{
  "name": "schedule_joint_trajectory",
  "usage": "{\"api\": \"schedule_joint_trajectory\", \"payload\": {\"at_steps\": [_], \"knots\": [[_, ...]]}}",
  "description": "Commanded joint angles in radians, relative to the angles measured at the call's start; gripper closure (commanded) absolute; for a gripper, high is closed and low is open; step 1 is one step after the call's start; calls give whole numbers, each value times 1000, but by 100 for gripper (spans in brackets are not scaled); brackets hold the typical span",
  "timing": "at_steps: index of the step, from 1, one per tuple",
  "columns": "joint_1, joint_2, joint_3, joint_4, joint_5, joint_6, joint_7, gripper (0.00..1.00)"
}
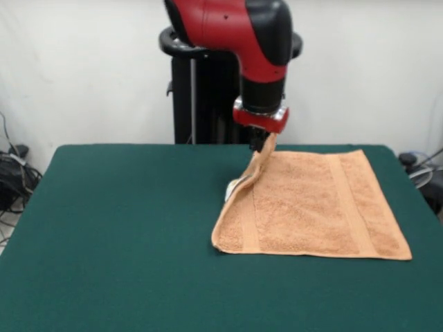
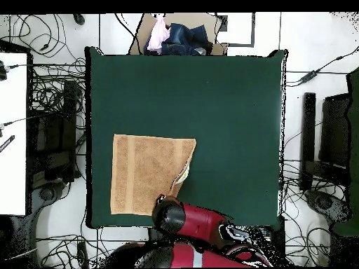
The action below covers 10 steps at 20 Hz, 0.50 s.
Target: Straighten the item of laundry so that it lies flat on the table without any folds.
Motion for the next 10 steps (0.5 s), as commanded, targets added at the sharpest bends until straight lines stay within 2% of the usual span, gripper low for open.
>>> {"api": "schedule_joint_trajectory", "payload": {"at_steps": [1,3,7,10], "knots": [[16,51,121,34,108,-70,286,100],[-1,86,128,31,101,-110,273,100],[-4,63,130,36,114,-82,261,100],[11,104,124,5,118,-106,256,100]]}}
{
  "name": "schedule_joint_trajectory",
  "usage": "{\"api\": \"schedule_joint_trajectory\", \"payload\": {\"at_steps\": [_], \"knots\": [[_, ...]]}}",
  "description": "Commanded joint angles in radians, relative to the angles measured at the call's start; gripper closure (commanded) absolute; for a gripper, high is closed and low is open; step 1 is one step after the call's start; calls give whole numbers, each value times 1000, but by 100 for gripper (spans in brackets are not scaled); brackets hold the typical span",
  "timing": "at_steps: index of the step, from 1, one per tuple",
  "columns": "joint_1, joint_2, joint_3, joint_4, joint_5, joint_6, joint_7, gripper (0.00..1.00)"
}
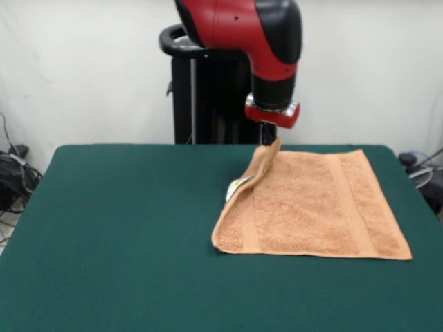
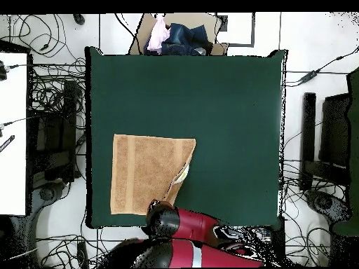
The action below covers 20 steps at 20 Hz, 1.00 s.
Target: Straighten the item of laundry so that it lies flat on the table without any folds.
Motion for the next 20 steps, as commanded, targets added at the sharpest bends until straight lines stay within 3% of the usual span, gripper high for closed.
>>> {"api": "schedule_joint_trajectory", "payload": {"at_steps": [1,4,11,20], "knots": [[10,109,94,-53,82,-110,256,100],[4,137,100,-77,92,-124,259,100],[33,-70,125,-31,202,110,271,100],[31,-187,159,-10,308,246,263,100]]}}
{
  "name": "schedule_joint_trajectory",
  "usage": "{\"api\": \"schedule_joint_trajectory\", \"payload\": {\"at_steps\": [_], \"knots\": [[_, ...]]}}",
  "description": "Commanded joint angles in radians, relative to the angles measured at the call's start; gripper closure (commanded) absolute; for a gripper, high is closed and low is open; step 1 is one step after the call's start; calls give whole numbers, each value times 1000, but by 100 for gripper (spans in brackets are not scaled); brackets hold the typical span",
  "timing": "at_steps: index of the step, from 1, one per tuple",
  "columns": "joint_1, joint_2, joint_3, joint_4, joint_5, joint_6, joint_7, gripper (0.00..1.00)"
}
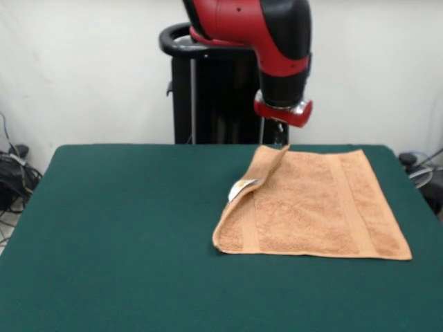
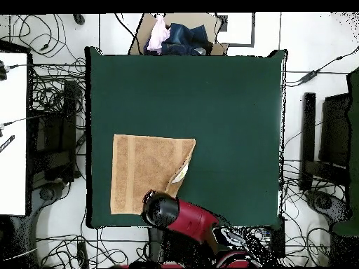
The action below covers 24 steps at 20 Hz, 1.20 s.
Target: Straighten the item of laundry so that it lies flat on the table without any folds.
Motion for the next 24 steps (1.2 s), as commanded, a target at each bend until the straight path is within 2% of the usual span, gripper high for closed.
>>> {"api": "schedule_joint_trajectory", "payload": {"at_steps": [1,4,6,11,18,21,24], "knots": [[26,-96,114,-17,128,140,263,100],[40,-112,97,-39,149,195,248,100],[29,-85,104,-47,153,171,227,100],[-24,72,151,-45,120,-48,191,100],[-7,241,154,-114,85,-222,205,100],[-4,276,155,-125,80,-263,205,100],[11,251,165,-88,92,-276,225,100]]}}
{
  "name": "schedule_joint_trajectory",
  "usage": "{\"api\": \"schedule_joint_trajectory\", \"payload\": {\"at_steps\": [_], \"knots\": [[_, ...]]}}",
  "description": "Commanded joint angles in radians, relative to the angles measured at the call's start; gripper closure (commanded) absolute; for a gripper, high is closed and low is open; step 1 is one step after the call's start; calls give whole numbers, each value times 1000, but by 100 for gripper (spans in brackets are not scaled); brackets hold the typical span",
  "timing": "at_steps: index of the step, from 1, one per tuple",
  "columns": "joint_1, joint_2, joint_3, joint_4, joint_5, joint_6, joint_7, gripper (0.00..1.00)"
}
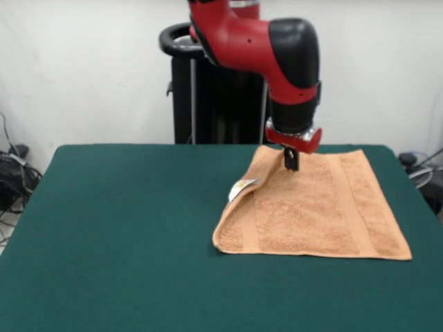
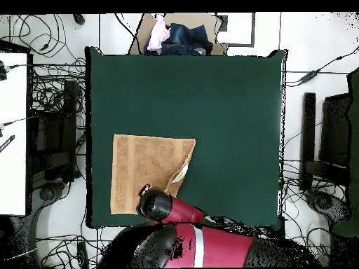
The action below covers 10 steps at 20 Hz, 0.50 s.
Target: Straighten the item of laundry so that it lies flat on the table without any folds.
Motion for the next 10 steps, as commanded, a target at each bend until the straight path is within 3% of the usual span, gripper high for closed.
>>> {"api": "schedule_joint_trajectory", "payload": {"at_steps": [1,4,8,10], "knots": [[25,68,90,-65,17,-50,225,100],[36,44,100,-35,21,-55,233,100],[-15,123,111,-31,-57,-150,213,100],[-82,168,113,-27,-125,-176,179,100]]}}
